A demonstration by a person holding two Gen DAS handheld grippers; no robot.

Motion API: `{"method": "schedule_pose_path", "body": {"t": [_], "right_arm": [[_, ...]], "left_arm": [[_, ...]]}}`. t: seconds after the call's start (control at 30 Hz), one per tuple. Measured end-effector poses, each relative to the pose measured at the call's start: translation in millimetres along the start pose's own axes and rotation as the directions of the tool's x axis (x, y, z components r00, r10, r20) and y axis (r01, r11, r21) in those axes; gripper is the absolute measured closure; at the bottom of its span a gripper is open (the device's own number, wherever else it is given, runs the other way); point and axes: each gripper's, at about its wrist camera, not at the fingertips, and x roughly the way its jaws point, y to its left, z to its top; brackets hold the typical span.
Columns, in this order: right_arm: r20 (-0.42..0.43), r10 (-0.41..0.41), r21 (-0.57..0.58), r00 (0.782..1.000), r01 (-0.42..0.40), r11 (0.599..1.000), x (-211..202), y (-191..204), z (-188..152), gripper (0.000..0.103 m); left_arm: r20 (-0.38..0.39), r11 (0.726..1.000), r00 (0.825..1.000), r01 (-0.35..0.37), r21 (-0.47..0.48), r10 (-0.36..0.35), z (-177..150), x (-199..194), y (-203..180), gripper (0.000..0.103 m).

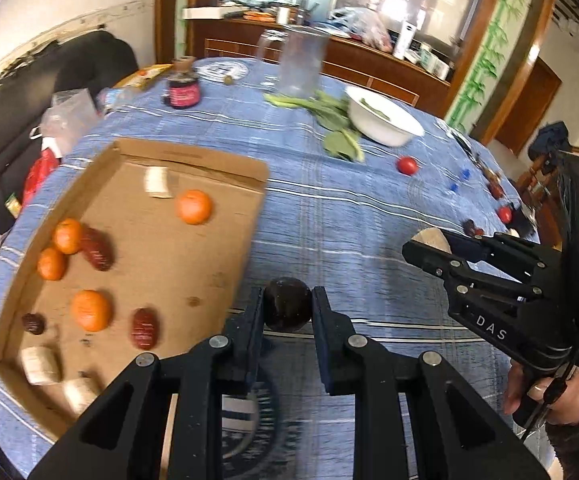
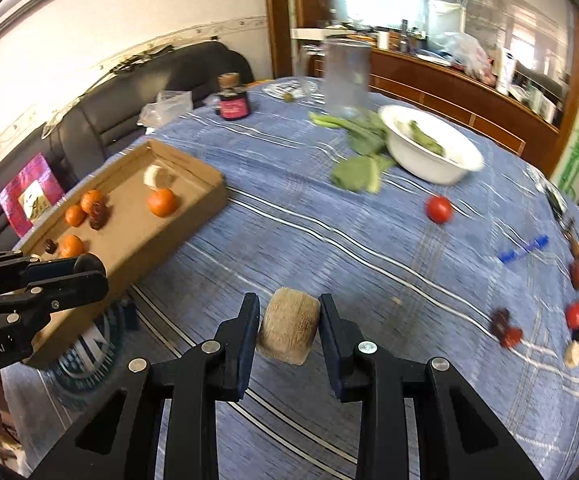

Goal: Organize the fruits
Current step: 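Carry the dark plum and white cube over the cardboard tray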

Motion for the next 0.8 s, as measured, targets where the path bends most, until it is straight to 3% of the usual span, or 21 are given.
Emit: {"method": "schedule_pose_path", "body": {"t": [0.43,0.8], "right_arm": [[0.003,0.1,-0.143,0.995,-0.098,0.985,35,89,51,0.071],[-0.056,0.143,-0.202,0.988,-0.152,0.968,76,135,62,0.071]], "left_arm": [[0.001,0.992,0.995,-0.102,-0.075,0.102,-9,-25,81,0.081],[-0.049,0.992,0.996,-0.083,-0.09,0.079,-39,-24,107,0.081]]}}
